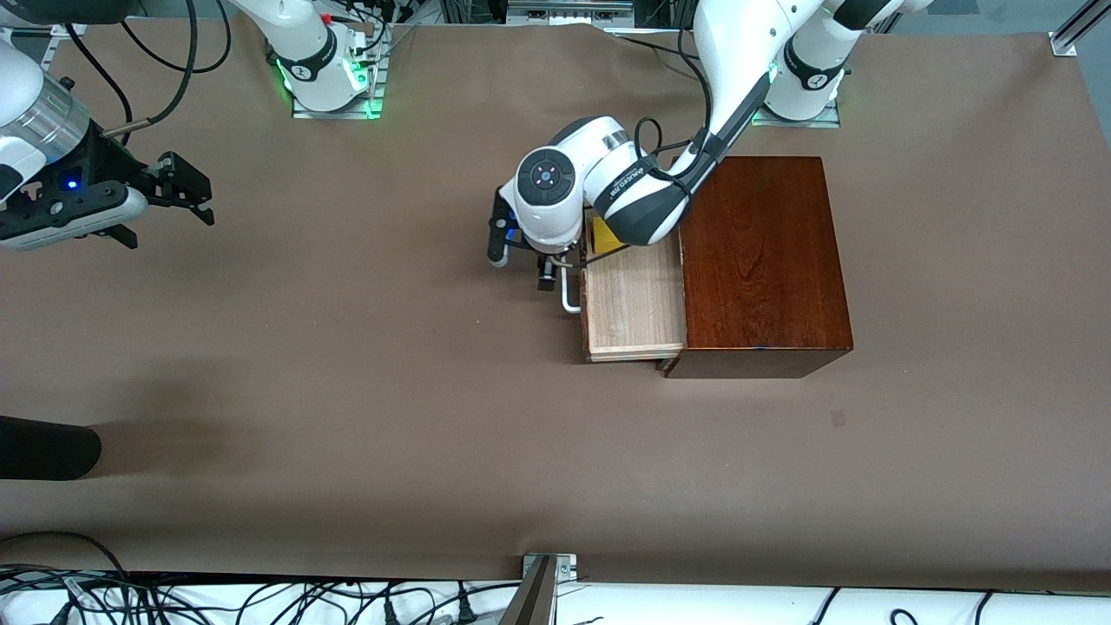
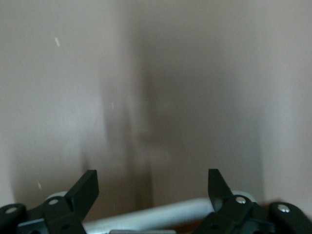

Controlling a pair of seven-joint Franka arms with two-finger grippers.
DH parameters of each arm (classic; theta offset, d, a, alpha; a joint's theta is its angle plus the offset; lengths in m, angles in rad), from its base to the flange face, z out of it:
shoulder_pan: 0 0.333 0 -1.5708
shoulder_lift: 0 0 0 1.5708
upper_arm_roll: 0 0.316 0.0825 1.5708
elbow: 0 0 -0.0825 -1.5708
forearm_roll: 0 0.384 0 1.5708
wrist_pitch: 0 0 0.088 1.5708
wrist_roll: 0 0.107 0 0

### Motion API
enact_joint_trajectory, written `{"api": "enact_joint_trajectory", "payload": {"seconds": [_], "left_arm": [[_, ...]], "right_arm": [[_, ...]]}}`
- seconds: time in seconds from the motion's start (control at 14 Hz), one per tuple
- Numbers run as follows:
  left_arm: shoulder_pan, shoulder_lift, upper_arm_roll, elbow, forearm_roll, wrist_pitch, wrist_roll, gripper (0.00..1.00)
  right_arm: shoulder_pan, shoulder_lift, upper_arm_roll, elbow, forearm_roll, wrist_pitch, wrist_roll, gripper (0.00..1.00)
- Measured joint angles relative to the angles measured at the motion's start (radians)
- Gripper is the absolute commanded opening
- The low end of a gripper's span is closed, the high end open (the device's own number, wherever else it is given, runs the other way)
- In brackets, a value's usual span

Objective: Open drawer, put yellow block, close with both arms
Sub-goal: 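Push the drawer shut into the box with the left gripper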

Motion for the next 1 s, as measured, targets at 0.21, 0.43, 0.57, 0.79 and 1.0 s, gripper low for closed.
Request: {"api": "enact_joint_trajectory", "payload": {"seconds": [0.21,0.43,0.57,0.79,1.0], "left_arm": [[-0.007,0.001,-0.003,0.026,0.041,-0.134,-0.012,1.00],[-0.005,-0.001,0.021,0.056,0.053,-0.259,-0.022,1.00],[0.000,-0.001,0.060,0.052,0.075,-0.355,-0.015,1.00],[0.013,-0.001,0.093,0.047,0.076,-0.398,-0.007,1.00],[0.027,-0.001,0.100,0.047,0.078,-0.417,-0.002,1.00]], "right_arm": [[-0.002,0.012,-0.001,0.027,-0.021,-0.001,0.000,1.00],[-0.003,0.014,-0.004,0.040,-0.024,-0.003,0.000,1.00],[-0.003,0.015,-0.010,0.040,-0.024,-0.006,0.000,1.00],[-0.005,0.016,-0.030,0.040,-0.024,-0.007,0.000,1.00],[-0.006,0.021,-0.043,0.040,-0.024,-0.008,0.001,1.00]]}}
